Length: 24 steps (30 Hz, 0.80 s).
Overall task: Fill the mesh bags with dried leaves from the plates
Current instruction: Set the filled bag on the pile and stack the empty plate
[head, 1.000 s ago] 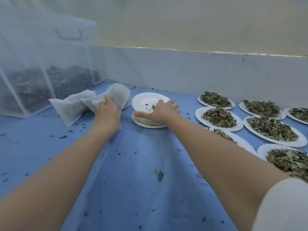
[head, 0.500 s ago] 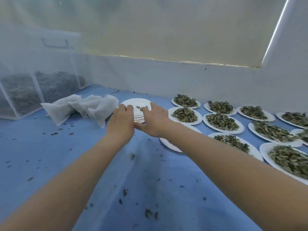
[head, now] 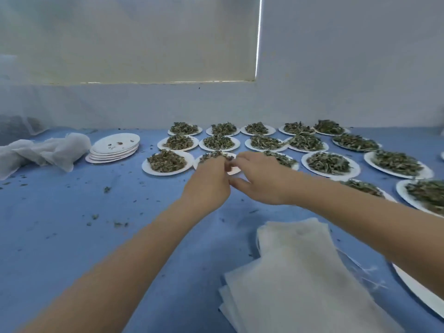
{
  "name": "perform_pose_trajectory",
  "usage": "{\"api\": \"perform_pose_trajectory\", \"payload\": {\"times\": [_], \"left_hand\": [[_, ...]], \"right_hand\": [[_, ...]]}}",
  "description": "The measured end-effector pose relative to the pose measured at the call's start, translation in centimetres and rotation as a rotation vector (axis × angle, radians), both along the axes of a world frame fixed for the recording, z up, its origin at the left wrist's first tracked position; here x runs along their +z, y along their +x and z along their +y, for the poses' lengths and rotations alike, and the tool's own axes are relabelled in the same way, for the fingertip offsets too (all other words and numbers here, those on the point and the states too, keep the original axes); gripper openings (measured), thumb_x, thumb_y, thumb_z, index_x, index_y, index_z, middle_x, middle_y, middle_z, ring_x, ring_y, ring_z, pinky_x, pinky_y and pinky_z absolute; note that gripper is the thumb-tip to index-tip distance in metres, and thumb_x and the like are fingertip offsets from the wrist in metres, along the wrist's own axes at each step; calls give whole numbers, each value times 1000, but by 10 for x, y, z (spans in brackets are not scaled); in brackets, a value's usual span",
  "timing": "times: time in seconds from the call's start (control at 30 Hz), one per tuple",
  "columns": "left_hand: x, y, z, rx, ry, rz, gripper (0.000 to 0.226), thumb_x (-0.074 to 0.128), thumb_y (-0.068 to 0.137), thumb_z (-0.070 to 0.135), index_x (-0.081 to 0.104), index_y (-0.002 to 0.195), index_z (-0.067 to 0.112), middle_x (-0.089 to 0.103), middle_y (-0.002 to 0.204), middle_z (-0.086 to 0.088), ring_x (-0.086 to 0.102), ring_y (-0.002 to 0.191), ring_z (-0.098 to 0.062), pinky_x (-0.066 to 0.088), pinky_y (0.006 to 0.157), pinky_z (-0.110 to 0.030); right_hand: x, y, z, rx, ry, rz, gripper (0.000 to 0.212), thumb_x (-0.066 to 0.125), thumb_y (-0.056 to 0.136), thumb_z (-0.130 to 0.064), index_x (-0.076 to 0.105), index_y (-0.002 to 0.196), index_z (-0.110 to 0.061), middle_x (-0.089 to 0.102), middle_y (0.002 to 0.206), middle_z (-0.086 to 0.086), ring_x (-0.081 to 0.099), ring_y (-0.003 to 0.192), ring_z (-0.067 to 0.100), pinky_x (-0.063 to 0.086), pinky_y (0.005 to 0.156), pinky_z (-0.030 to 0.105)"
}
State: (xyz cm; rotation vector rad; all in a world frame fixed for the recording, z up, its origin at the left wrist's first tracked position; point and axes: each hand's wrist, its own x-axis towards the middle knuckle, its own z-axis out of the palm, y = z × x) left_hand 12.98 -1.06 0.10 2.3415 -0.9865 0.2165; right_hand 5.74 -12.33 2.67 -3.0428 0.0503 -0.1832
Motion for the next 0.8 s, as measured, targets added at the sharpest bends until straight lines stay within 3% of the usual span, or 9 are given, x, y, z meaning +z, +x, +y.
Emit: {"api": "perform_pose_trajectory", "payload": {"times": [0.17, 0.33, 0.43, 0.6, 0.7, 0.8], "left_hand": [[-6, -55, -42, -128, -49, 47, 20, 46, 92, 14, 61, 105, 12, 62, 105, -5, 55, 94, -21, 46, 80, -32], [-11, -81, -42, -230, -36, 60, 8, 58, 88, 26, 64, 85, 22, 62, 85, 12, 52, 72, 0, 38, 59, -8], [-10, -92, -31, -252, -35, 53, 8, 58, 87, 23, 64, 82, 26, 57, 77, 20, 51, 71, 7, 35, 62, 1], [-13, -106, -12, -308, -38, 69, 16, 56, 84, 16, 65, 91, 27, 59, 92, 15, 52, 80, 1, 37, 66, -6], [-15, -111, -8, -380, 33, 52, 28, 56, 81, 14, 61, 104, 29, 53, 104, 7, 46, 96, -7, 33, 75, -11], [-13, -117, -9, -409, 35, 80, 37, 56, 81, 12, 56, 113, 31, 46, 112, 10, 36, 110, -8, 29, 88, -21]], "right_hand": [[-4, -75, -43, -60, 84, -47, 41, 39, 97, -41, 50, 130, -18, 50, 126, 5, 44, 116, 16, 36, 97, 32], [-18, -122, -54, -13, 164, -176, 33, 52, 90, -46, 61, 116, -27, 56, 104, -6, 46, 89, 3, 33, 69, 13], [-24, -139, -45, -37, 218, -199, 42, 59, 81, -55, 56, 114, -31, 55, 92, -14, 51, 81, 2, 41, 70, 19], [-32, -152, -27, -348, 43, 20, 70, 58, 62, -77, 46, 103, -21, 56, 85, -6, 55, 79, 13, 42, 60, 28], [-32, -153, -21, -372, -12, 53, 51, 63, 71, -67, 59, 91, -20, 61, 85, -1, 59, 81, 17, 43, 60, 29], [-22, -154, -23, -334, 69, -28, 24, 70, 75, -50, 63, 71, -28, 68, 81, -2, 62, 77, 15, 50, 64, 28]]}}
